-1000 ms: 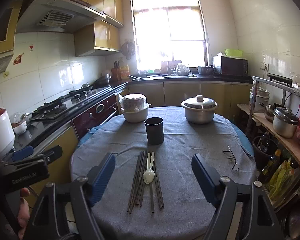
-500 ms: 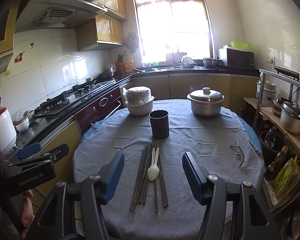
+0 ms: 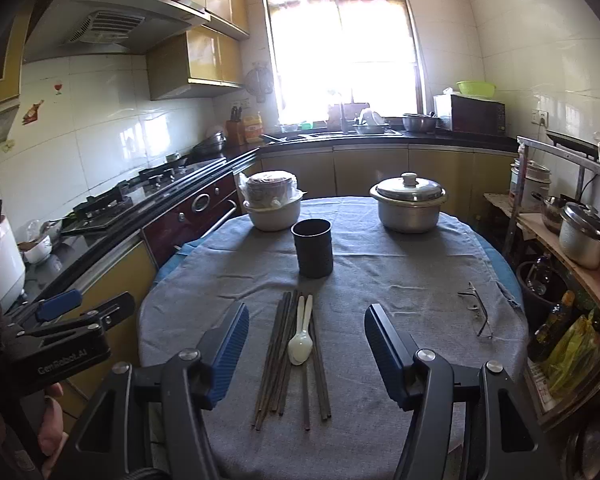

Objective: Organize utensils

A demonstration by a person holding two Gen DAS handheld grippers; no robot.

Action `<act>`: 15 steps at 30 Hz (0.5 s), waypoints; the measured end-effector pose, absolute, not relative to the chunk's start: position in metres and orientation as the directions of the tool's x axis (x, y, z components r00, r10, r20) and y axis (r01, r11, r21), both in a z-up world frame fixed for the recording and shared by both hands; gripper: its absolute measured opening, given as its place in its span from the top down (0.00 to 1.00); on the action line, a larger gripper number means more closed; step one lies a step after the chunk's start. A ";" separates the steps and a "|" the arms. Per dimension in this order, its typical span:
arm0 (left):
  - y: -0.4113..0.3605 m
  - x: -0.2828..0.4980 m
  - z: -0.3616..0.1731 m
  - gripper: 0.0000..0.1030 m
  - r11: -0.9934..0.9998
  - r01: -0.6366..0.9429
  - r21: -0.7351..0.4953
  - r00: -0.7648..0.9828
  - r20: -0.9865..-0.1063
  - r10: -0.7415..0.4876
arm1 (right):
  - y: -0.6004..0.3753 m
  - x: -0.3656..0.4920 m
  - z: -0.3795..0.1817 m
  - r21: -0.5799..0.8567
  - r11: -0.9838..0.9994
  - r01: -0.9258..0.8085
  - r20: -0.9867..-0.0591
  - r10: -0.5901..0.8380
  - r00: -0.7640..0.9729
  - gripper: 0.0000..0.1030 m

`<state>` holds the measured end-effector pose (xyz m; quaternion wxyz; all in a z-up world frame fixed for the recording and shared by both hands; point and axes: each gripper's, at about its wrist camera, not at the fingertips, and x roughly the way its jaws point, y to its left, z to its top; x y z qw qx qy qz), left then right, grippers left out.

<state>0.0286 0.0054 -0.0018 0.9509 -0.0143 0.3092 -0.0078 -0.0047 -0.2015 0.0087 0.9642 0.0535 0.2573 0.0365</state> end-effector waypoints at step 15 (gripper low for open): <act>-0.003 0.088 -0.040 0.13 0.996 0.052 -0.065 0.721 -0.688 -0.083 | -0.211 0.035 -0.015 0.139 0.989 -0.059 -0.541 0.126 0.831 0.32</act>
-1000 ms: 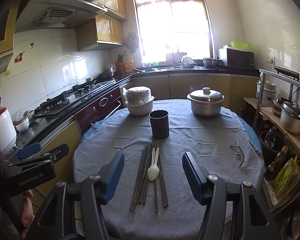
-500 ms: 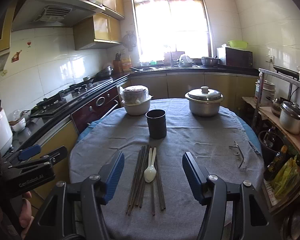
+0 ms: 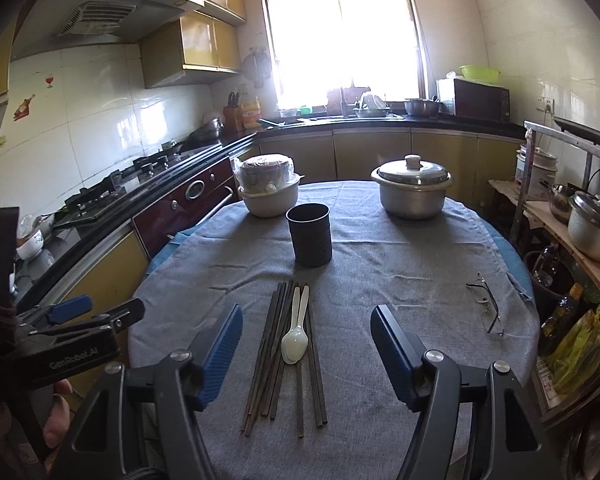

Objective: Organize utensils

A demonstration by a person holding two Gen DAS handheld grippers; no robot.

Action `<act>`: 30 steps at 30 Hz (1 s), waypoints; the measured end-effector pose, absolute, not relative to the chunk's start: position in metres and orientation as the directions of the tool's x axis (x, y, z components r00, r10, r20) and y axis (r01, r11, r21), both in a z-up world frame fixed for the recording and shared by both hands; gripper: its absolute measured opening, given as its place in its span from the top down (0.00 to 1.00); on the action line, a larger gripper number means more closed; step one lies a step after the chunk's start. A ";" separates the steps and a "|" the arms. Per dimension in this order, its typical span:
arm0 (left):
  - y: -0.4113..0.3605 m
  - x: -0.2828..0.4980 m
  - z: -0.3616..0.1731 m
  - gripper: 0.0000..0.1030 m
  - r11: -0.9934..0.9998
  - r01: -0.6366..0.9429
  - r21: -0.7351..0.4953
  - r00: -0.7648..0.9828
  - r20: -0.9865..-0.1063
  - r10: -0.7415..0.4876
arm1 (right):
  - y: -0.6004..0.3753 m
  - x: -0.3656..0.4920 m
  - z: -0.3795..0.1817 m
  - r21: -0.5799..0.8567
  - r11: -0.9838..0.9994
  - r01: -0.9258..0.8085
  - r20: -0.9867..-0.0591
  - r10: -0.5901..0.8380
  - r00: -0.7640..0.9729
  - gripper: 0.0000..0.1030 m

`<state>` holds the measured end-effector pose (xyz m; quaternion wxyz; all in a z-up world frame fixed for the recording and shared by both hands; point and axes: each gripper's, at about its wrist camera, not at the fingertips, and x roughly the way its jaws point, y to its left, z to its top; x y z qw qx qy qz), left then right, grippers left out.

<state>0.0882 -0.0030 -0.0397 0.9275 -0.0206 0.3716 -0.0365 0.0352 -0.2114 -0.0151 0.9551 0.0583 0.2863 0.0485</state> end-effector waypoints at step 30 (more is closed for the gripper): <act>-0.074 0.280 -0.173 0.64 0.990 0.124 -0.062 0.352 -0.931 -0.102 | -0.257 0.200 -0.116 0.289 0.953 -0.084 -0.686 0.268 0.677 0.51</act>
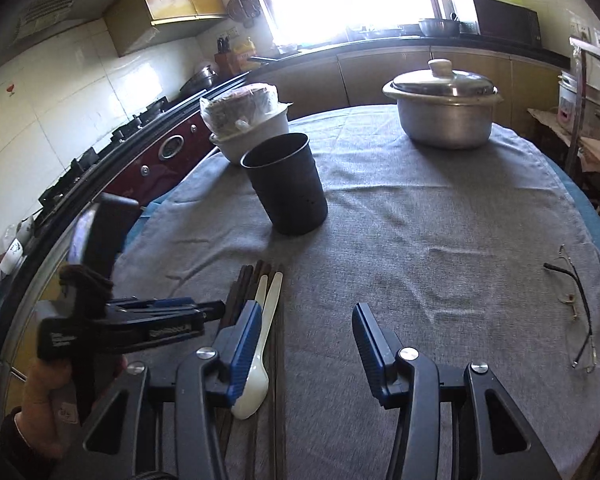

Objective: Organize utensils
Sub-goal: 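Grasp a dark chopstick with the left tool while the right tool grasps a white spoon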

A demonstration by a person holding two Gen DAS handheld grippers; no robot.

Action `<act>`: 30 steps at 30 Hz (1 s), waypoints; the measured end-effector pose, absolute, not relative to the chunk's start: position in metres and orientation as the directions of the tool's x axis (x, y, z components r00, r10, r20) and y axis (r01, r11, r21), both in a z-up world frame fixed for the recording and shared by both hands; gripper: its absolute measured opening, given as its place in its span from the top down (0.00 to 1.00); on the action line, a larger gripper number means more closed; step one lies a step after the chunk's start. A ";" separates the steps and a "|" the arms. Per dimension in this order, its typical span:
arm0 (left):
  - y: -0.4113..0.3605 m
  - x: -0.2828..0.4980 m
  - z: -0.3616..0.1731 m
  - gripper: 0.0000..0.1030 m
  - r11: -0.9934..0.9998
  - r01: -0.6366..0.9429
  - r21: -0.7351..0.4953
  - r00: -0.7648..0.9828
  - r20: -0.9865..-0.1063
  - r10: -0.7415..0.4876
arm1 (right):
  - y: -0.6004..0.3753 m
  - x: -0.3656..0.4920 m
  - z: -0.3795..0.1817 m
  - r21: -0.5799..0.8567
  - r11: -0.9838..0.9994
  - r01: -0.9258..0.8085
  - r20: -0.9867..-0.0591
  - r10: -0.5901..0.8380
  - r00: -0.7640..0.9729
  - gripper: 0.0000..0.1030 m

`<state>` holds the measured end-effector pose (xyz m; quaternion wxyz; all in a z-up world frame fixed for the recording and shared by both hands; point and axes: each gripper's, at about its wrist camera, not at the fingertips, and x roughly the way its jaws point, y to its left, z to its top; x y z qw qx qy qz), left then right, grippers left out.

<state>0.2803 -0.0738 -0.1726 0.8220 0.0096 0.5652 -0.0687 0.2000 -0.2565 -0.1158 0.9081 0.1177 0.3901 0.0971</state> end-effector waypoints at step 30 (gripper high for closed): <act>-0.058 0.295 -0.174 0.88 0.998 0.063 0.025 0.295 -0.956 0.005 | -0.236 0.260 -0.159 0.352 0.920 -0.172 -0.787 0.391 0.478 0.63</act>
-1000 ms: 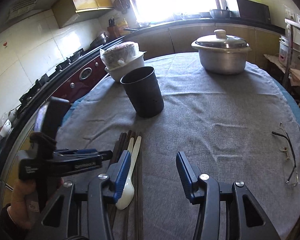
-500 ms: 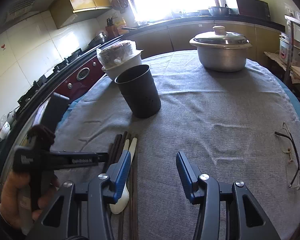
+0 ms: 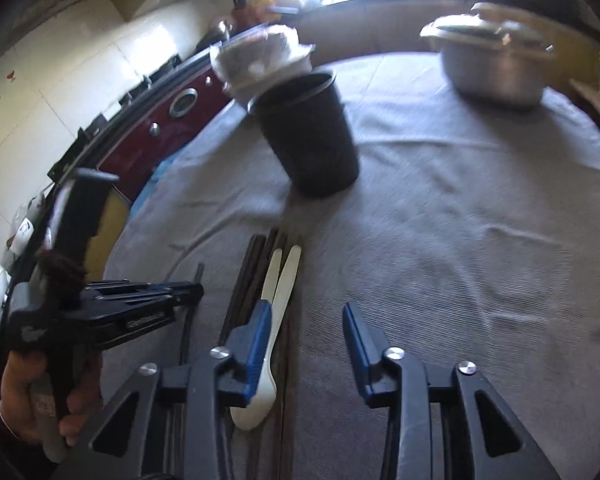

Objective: Organize utensils
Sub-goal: 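Grasp a dark chopstick with the left tool while the right tool grasps a white spoon, then carry the chopstick and spoon with both tools over the black holder cup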

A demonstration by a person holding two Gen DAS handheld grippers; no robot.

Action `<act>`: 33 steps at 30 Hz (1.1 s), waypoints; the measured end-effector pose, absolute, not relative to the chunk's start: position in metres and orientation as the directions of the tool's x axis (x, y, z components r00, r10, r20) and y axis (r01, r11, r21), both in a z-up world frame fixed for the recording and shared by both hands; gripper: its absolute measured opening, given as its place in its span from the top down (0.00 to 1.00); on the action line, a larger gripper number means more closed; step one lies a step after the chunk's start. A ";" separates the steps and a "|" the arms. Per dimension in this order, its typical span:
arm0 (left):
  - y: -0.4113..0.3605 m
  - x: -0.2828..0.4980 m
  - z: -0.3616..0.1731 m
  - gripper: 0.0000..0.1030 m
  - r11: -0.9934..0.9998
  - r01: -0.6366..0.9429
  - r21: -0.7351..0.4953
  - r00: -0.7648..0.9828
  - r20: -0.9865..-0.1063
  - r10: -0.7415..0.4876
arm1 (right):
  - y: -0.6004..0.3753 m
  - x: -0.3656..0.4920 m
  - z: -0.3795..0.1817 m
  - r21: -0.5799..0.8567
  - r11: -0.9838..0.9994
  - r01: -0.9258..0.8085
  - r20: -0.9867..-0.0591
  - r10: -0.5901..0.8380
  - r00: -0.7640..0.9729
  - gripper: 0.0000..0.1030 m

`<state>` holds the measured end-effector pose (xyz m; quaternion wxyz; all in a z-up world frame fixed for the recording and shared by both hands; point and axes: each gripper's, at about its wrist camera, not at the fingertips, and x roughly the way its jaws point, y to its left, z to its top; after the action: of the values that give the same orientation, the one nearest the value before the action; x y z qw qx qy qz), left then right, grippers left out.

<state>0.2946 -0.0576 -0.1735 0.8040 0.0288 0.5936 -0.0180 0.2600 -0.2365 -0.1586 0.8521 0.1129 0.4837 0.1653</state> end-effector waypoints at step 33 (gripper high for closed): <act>-0.005 0.278 -0.154 0.95 0.977 0.020 -0.210 0.387 -0.900 -0.202 | -0.249 0.282 -0.153 0.414 0.908 -0.058 -0.772 0.384 0.506 0.88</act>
<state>0.2779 -0.0052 -0.1540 0.8288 -0.0826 0.5494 -0.0669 0.2815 -0.2491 -0.1529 0.8510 0.1701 0.4796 0.1298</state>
